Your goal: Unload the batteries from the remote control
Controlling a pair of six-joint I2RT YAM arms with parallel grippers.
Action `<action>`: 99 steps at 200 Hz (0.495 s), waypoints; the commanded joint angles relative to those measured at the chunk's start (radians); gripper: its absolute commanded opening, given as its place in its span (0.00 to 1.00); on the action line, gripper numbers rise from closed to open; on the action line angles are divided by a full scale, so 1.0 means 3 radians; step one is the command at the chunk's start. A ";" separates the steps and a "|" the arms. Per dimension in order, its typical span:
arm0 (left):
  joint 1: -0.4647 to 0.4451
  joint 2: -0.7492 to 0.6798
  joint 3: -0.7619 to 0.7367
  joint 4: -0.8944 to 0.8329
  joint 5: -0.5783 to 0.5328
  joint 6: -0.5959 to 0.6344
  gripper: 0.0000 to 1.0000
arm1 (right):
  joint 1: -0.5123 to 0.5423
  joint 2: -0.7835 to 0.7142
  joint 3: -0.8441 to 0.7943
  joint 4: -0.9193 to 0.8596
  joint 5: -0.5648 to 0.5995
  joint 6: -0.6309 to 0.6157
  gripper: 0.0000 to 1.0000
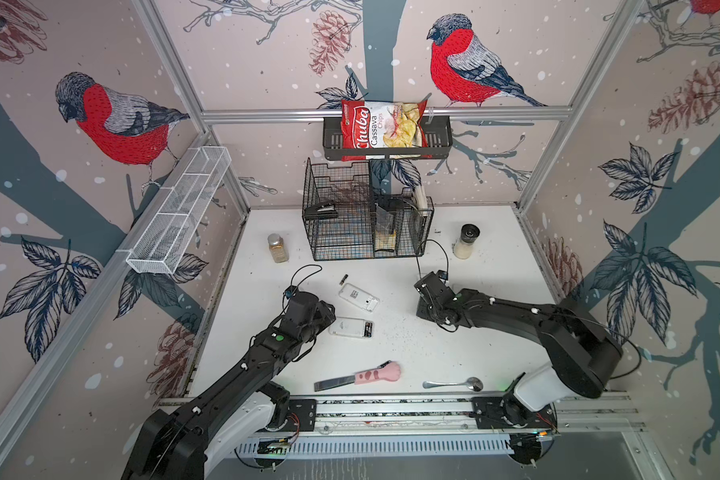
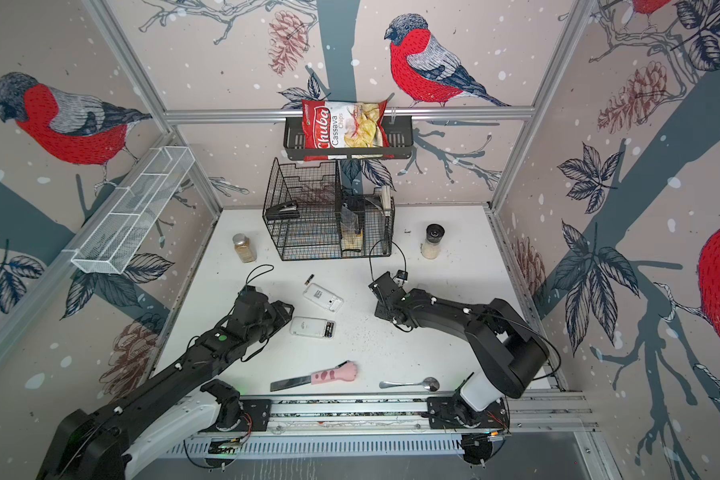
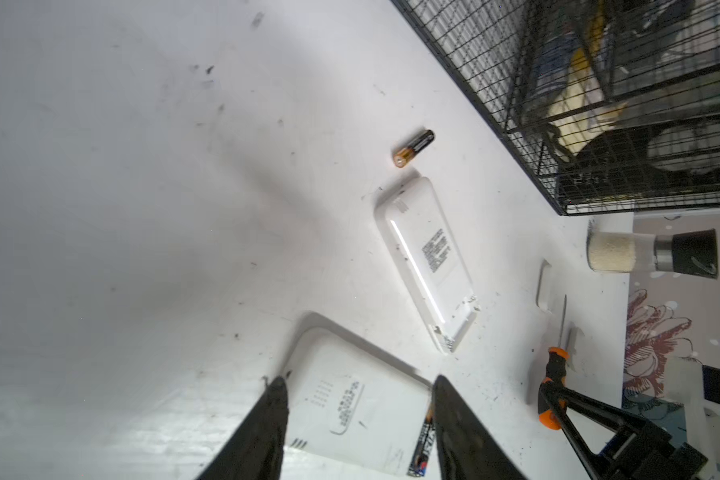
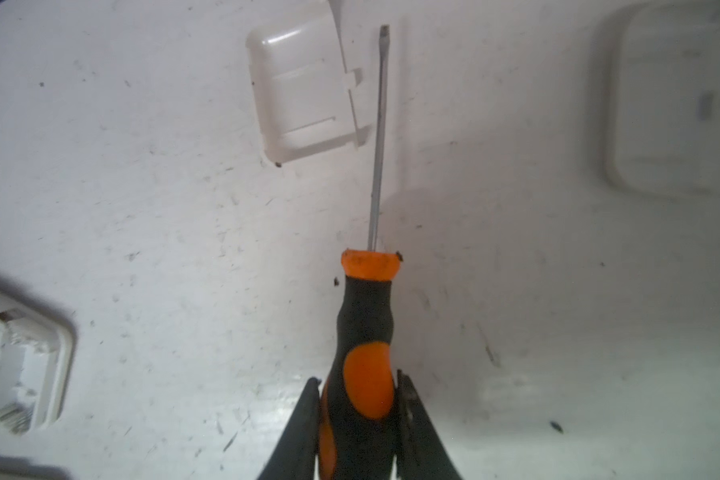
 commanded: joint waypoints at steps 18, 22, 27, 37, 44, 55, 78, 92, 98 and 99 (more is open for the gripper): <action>-0.0001 0.0278 0.0299 0.0230 0.0405 0.0239 0.56 | 0.0017 -0.0561 -0.0127 -0.0339 0.0049 -0.0019 0.13; -0.0001 0.0319 0.0324 0.0264 0.0447 0.0245 0.56 | 0.0018 -0.0637 -0.0142 -0.0357 0.0036 -0.0036 0.12; -0.0001 0.0363 0.0354 0.0317 0.0514 0.0250 0.56 | 0.0023 -0.0740 -0.0167 -0.0375 0.0018 -0.0063 0.12; -0.0005 0.0455 0.0408 0.0434 0.0632 0.0270 0.56 | 0.0028 -0.0877 -0.0209 -0.0375 -0.0016 -0.0146 0.12; -0.0017 0.0506 0.0446 0.0533 0.0698 0.0284 0.56 | 0.0040 -0.1052 -0.0244 -0.0311 -0.0067 -0.0292 0.12; -0.0041 0.0570 0.0490 0.0713 0.0778 0.0304 0.56 | 0.0080 -0.1191 -0.0303 -0.0179 -0.0109 -0.0523 0.11; -0.0156 0.0714 0.0582 0.1084 0.0887 0.0317 0.57 | 0.0102 -0.1380 -0.0343 0.0055 -0.0207 -0.0930 0.10; -0.0273 0.0827 0.0650 0.1299 0.0935 0.0312 0.57 | 0.0201 -0.1398 -0.0301 0.0217 -0.0344 -0.1197 0.09; -0.0315 0.0886 0.0683 0.1384 0.0956 0.0308 0.57 | 0.0257 -0.1395 -0.0275 0.0275 -0.0358 -0.1295 0.09; -0.0322 0.0899 0.0688 0.1396 0.0960 0.0305 0.57 | 0.0268 -0.1395 -0.0267 0.0284 -0.0363 -0.1307 0.09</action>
